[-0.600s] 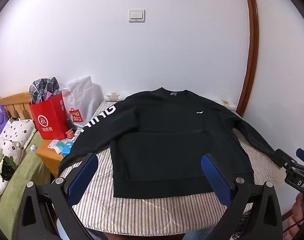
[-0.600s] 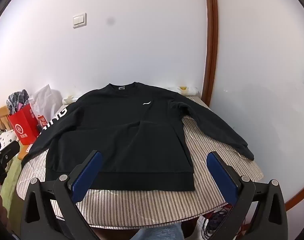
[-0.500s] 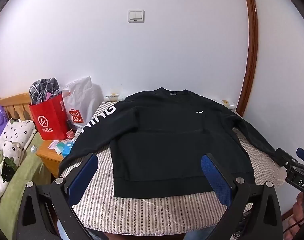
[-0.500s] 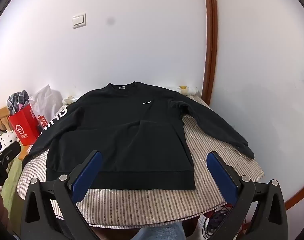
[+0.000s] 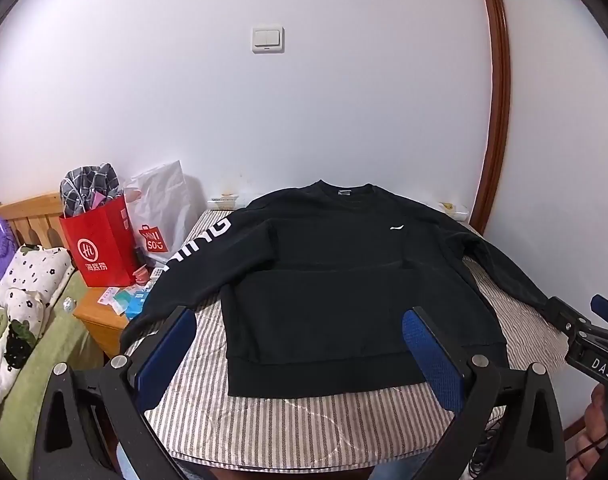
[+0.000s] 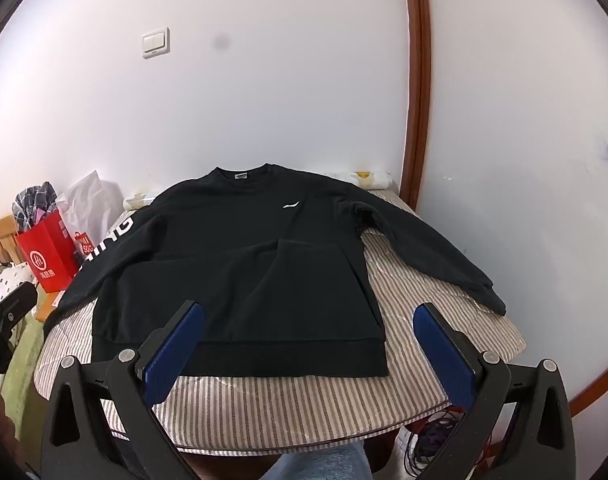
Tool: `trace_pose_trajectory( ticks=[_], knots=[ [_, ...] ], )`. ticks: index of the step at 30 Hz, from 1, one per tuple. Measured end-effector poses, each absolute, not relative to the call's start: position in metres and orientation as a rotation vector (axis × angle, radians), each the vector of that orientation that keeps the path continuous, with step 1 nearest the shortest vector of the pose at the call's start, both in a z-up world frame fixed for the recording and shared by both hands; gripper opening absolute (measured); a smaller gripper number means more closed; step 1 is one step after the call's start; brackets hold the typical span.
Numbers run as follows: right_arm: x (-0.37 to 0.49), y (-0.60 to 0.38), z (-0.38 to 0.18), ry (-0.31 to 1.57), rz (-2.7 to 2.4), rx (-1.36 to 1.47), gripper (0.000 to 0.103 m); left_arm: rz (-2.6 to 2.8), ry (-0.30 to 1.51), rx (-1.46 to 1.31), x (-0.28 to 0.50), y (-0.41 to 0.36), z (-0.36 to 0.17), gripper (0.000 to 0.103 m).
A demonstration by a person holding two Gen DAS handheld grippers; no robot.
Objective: Fold small clothes
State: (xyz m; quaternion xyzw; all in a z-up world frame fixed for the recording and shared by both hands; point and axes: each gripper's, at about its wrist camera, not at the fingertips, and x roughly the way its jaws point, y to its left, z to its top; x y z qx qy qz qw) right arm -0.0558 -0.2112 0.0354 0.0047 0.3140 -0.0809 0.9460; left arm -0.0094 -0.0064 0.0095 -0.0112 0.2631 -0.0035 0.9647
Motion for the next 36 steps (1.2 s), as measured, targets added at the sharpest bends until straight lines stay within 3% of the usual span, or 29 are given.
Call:
trace_pose_trajectory(
  ticks=[36],
  knots=[
    [-0.054,-0.208,0.037,0.639,-0.178,-0.022,0.103,-0.004,0.536,-0.027,-0.012,-0.004,-0.004,0.103]
  ],
)
